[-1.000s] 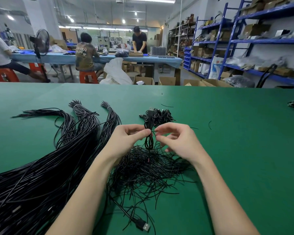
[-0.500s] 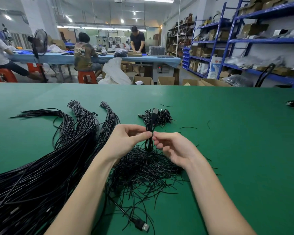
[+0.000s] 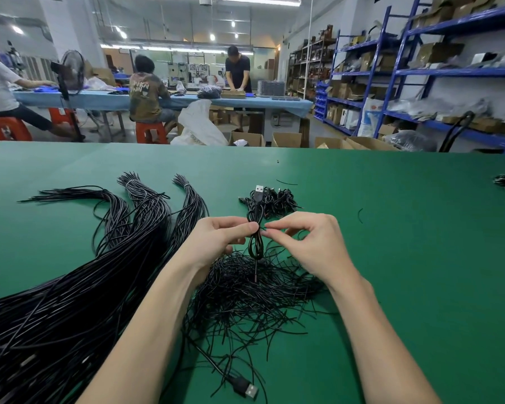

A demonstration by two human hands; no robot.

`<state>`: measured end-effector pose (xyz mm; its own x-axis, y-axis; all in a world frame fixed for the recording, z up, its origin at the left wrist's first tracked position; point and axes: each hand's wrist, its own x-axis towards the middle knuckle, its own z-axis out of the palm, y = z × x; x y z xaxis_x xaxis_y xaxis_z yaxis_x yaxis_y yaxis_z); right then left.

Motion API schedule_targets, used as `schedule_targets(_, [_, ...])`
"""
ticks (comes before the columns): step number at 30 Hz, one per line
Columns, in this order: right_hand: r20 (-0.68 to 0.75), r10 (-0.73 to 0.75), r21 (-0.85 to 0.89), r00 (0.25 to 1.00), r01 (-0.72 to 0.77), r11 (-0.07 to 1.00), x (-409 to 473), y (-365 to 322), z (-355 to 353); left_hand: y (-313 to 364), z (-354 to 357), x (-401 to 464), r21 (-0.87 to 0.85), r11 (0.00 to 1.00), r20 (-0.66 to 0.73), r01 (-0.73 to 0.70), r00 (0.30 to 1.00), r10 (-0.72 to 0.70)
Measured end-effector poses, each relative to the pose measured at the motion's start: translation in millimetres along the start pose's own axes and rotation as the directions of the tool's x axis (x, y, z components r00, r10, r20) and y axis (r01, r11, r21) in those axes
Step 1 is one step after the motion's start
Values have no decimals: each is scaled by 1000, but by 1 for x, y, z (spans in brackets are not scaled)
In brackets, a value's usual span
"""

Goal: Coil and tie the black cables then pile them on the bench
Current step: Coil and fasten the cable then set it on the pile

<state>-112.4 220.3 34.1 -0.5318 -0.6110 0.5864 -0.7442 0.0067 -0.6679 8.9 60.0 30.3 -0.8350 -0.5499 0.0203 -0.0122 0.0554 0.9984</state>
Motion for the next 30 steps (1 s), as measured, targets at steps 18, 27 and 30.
schedule_targets(18, [66, -15, -178, 998, 27, 984, -2, -1, 7, 1, 3, 1, -207, 964, -23, 169, 984, -178])
schedule_targets(27, [-18, -59, -47, 998, 58, 997, -3, 5, 8, 2, 4, -1, -215, 952, 60, 219, 976, -211])
schedule_targets(30, [-1, 151, 26, 989, -151, 988, 0, 4, 10, 2, 6, -1, -216, 964, 32, 157, 988, -154])
